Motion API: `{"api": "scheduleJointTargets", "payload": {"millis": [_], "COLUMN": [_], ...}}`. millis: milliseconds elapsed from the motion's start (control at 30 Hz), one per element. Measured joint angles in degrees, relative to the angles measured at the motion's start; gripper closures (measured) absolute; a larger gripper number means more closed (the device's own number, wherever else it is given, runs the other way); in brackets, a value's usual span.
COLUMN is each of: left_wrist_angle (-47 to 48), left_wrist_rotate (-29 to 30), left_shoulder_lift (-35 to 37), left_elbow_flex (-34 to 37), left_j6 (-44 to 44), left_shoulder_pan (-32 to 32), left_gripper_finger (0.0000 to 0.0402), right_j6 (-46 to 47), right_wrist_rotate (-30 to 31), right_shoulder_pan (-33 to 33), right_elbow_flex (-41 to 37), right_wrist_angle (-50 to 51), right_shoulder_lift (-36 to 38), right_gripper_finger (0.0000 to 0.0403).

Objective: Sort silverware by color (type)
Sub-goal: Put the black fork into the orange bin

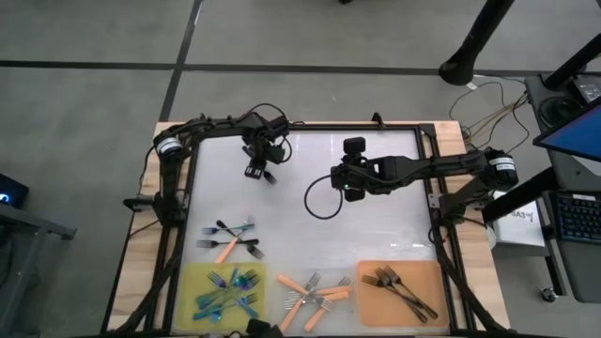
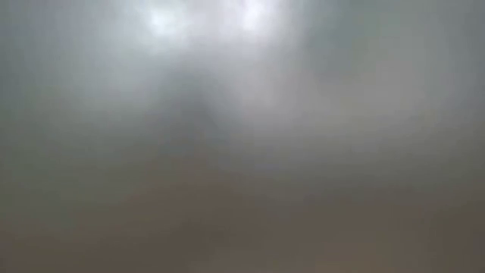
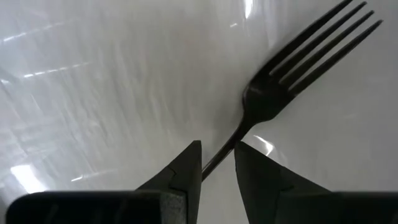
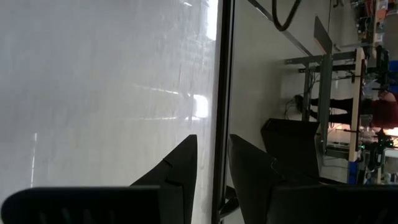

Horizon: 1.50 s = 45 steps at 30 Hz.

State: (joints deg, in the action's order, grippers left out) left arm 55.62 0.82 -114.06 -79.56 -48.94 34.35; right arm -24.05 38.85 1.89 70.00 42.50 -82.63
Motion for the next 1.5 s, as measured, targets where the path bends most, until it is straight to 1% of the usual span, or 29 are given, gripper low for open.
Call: {"api": "scheduleJointTargets", "payload": {"millis": [100,333,567,1000,1200,1500], "left_wrist_angle": [0.2,4.1,3.4,3.2,0.3,0.3], "left_wrist_rotate": [0.0,0.0,0.0,0.4,0.6,0.6], "left_shoulder_lift": [0.0,0.0,0.0,-1.5,-1.9,-1.9], "left_elbow_flex": [0.0,-1.1,-0.8,-2.9,-2.9,-2.9], "left_j6": [0.3,1.2,1.5,2.1,2.9,3.4], "left_shoulder_pan": [0.0,-0.1,-0.1,-0.1,-0.1,-0.1], "left_gripper_finger": [0.0324,0.0324,0.0324,0.0324,0.0324,0.0324], "right_j6": [0.0,0.0,0.0,0.0,0.0,0.0], "right_wrist_rotate": [0.0,0.0,0.0,0.0,0.0,0.0], "right_shoulder_pan": [0.0,0.0,0.0,0.0,0.0,0.0], "right_elbow_flex": [0.0,0.0,0.0,0.0,0.0,0.0], "right_wrist_angle": [0.0,0.0,0.0,0.0,0.0,0.0], "right_shoulder_lift": [0.0,0.0,0.0,0.0,0.0,0.0], "right_gripper_finger": [0.0321,0.0321,0.0321,0.0321,0.0321,0.0321]}}
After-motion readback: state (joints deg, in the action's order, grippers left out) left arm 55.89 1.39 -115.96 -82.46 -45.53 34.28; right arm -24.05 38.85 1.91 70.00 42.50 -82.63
